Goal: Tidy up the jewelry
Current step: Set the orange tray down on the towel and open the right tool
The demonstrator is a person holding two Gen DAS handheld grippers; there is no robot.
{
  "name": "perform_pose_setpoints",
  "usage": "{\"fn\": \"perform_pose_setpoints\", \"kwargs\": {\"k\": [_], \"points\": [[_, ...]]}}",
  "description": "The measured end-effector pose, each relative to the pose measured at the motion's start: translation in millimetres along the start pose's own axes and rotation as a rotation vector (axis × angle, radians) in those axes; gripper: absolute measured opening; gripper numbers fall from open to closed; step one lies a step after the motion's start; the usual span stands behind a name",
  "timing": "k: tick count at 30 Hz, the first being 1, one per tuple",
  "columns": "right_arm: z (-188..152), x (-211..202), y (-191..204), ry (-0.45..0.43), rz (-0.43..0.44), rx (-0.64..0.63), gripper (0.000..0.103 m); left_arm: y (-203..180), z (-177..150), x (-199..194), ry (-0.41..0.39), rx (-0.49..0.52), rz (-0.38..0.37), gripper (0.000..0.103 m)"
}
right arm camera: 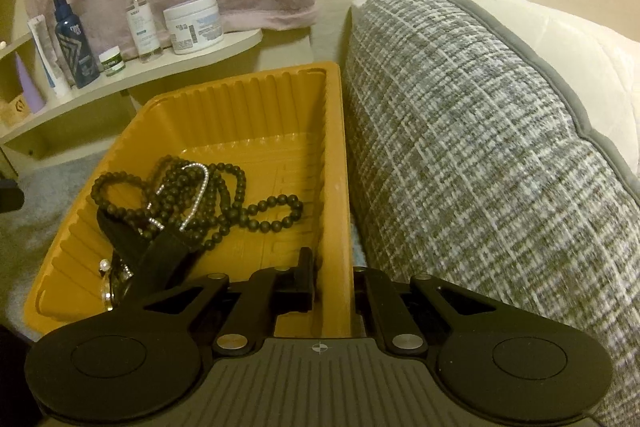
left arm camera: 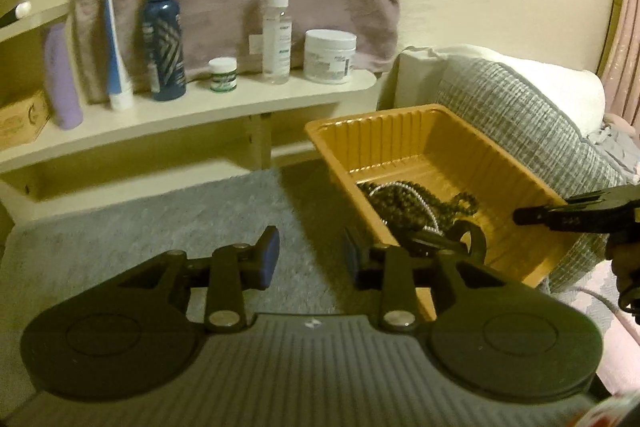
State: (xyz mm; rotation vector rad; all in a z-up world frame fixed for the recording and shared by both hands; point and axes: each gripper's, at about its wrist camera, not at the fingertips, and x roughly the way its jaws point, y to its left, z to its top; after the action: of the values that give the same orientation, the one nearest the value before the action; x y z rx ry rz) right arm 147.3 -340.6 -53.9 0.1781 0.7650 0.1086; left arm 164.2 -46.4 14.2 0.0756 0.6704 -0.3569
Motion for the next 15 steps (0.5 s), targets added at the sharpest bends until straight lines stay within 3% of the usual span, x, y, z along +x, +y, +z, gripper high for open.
{"fn": "perform_pose_setpoints", "kwargs": {"k": [7,11,15], "points": [[-7.5,-15.2,-2.1,-0.001,0.019,0.032,0.01,-1.4,-7.3,-5.4,0.001,-0.006,0.0,0.039],[-9.2,-24.7,-2.1,-0.037,0.012,0.041,0.048,-3.1,-6.7,-7.6,-0.007,-0.005,-0.002,0.042],[-6.7,-34.0,-6.1,-0.061,-0.004,0.059,0.052,-4.7,-6.0,-10.3,-0.017,0.0,-0.004,0.046]]}}
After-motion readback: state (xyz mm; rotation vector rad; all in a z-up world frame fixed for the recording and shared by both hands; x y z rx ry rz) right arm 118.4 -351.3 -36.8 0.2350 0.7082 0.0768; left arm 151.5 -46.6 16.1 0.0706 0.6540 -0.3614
